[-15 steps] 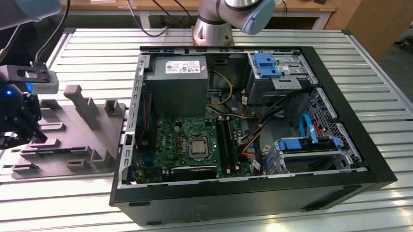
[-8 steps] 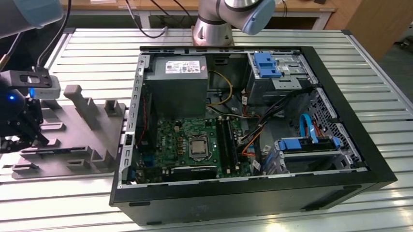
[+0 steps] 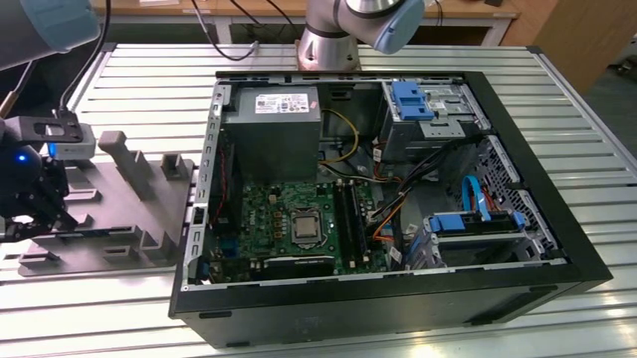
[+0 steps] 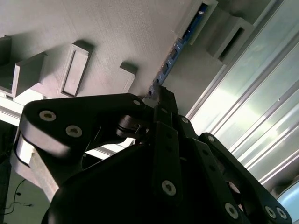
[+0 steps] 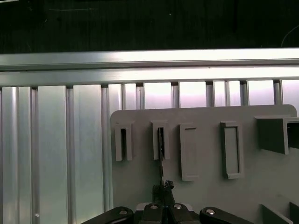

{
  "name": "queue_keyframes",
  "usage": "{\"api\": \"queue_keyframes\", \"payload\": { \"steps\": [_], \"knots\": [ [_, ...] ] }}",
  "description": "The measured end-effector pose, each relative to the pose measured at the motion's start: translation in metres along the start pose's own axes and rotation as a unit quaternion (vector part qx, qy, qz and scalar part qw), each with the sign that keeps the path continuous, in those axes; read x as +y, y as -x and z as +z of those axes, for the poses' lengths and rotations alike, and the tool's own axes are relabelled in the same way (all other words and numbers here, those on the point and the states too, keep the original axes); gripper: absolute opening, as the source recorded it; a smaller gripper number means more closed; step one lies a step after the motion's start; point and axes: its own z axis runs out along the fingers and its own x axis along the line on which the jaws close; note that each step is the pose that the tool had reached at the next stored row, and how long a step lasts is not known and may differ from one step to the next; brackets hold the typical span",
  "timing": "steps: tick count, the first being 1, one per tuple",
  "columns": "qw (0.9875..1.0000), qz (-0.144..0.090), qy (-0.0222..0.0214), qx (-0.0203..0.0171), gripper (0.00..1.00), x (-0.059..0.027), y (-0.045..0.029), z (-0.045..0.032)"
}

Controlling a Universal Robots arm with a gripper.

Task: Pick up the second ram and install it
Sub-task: 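Pick up the second ram and move it above second insertion slot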

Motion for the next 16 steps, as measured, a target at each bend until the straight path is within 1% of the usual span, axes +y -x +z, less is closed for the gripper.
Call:
{"api": "queue_keyframes", "payload": {
  "steps": [6,13,14,15,16],
  "knots": [
    [1.0,0.0,0.0,0.0,0.1,-0.0002,-0.0001,0.0048],
    [1.0,0.0,0.0,-0.0005,0.1,-0.0003,-0.0001,0.0053],
    [1.0,0.0,0.0,-0.0008,0.11,-0.0003,-0.0001,0.0053],
    [1.0,0.0,0.0,-0.0009,0.17,-0.0003,-0.0001,0.0053],
    [1.0,0.0,0.0,-0.0009,0.17,-0.0003,-0.0001,0.0052]
  ]
}}
